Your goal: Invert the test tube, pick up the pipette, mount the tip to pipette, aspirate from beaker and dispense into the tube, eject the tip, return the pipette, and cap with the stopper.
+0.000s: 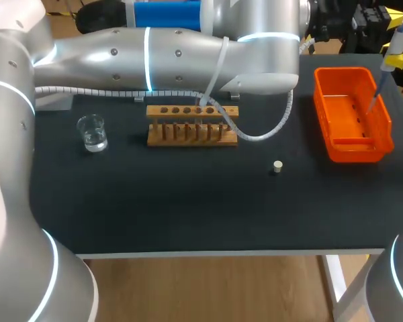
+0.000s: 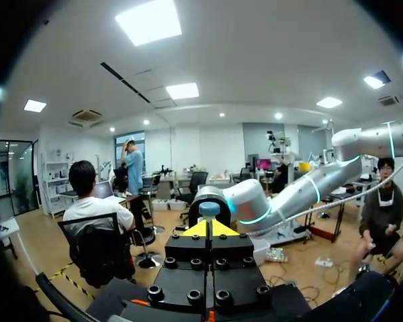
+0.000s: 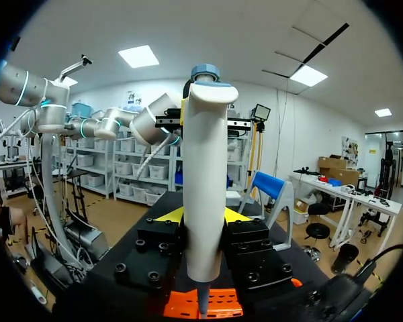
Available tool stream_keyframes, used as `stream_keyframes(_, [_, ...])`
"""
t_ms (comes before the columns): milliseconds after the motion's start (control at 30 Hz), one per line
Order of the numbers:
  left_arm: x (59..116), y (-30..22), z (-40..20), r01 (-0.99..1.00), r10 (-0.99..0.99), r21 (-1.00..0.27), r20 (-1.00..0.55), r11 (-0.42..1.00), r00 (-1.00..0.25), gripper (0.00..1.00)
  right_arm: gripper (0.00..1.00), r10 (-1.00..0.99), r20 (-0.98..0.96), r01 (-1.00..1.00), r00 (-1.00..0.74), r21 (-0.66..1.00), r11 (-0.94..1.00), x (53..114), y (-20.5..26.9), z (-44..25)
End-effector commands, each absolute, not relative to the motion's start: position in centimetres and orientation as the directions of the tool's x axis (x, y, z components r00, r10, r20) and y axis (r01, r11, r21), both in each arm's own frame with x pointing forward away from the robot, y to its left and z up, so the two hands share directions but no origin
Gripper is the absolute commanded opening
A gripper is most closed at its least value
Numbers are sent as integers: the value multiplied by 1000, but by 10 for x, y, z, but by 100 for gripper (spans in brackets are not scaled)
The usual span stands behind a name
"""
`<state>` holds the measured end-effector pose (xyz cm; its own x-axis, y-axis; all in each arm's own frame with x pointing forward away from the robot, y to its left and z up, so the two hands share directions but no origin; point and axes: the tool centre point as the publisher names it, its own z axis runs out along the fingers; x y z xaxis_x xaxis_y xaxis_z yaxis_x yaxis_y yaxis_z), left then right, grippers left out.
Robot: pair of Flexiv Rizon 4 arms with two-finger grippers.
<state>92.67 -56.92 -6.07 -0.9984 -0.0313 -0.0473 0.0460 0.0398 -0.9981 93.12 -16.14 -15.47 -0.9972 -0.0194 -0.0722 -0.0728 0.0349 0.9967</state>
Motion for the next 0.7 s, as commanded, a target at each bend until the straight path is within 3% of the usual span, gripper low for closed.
stream_keyframes(33, [925,-574,-64,44,-40,-998,-45,39,-998,0,0,-18,-72,-73,-997,997,38,930,-161,-153])
stream_keyframes(700, [921,-578,-74,19,-36,-998,-21,61,-999,0,0,-18,-72,-73,-997,997,38,930,-161,-153])
